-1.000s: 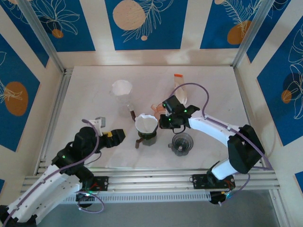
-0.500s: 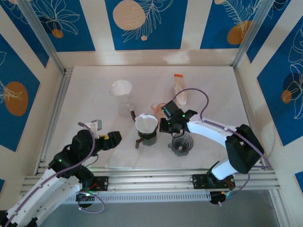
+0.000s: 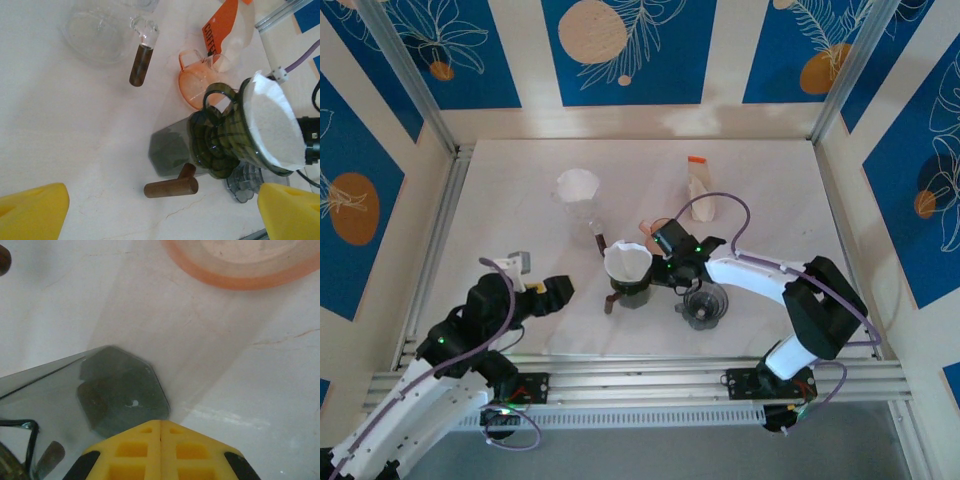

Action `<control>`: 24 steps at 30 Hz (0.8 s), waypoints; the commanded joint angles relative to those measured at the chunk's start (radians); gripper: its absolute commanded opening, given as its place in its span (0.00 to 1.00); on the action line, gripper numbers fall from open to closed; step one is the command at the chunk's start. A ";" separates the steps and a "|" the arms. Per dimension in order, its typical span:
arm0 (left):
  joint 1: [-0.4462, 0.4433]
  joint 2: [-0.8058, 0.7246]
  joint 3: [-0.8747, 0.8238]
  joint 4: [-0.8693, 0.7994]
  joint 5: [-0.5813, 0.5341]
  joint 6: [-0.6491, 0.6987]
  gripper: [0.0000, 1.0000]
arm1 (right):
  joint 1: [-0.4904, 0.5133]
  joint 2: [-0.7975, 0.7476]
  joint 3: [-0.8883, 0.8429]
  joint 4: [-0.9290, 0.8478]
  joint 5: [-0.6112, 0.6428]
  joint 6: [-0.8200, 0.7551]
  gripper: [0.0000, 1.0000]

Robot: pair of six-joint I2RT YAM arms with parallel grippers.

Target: Place the coffee filter in the dripper

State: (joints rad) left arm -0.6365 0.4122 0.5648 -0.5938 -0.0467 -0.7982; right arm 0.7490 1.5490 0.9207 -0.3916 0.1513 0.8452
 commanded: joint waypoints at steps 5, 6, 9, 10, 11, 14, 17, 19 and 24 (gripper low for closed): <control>0.014 -0.037 0.055 -0.051 -0.040 0.035 0.97 | 0.047 0.005 -0.034 0.085 0.004 0.151 0.04; 0.013 -0.044 0.054 -0.056 -0.042 0.034 0.97 | 0.058 0.006 -0.042 0.102 0.015 0.171 0.04; 0.015 -0.070 0.049 -0.074 -0.055 0.033 0.97 | 0.092 0.023 -0.042 0.137 0.042 0.221 0.03; 0.015 -0.078 0.050 -0.081 -0.061 0.032 0.98 | 0.104 0.031 -0.038 0.148 0.048 0.236 0.03; 0.015 -0.084 0.049 -0.087 -0.067 0.034 0.98 | 0.112 0.041 -0.035 0.161 0.048 0.245 0.03; 0.015 -0.092 0.060 -0.102 -0.081 0.047 0.98 | 0.127 0.069 -0.016 0.201 0.036 0.274 0.03; 0.015 -0.090 0.078 -0.110 -0.093 0.060 0.99 | 0.139 0.106 0.027 0.209 0.030 0.282 0.03; 0.014 -0.091 0.093 -0.113 -0.104 0.070 0.99 | 0.148 0.133 0.050 0.219 0.021 0.294 0.03; 0.015 -0.092 0.139 -0.132 -0.133 0.094 1.00 | 0.165 0.201 0.104 0.265 0.003 0.343 0.03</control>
State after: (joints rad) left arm -0.6346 0.3290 0.6582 -0.7002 -0.1436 -0.7399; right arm 0.8989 1.7206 0.9806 -0.1726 0.1749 1.1366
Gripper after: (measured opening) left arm 0.997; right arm 0.062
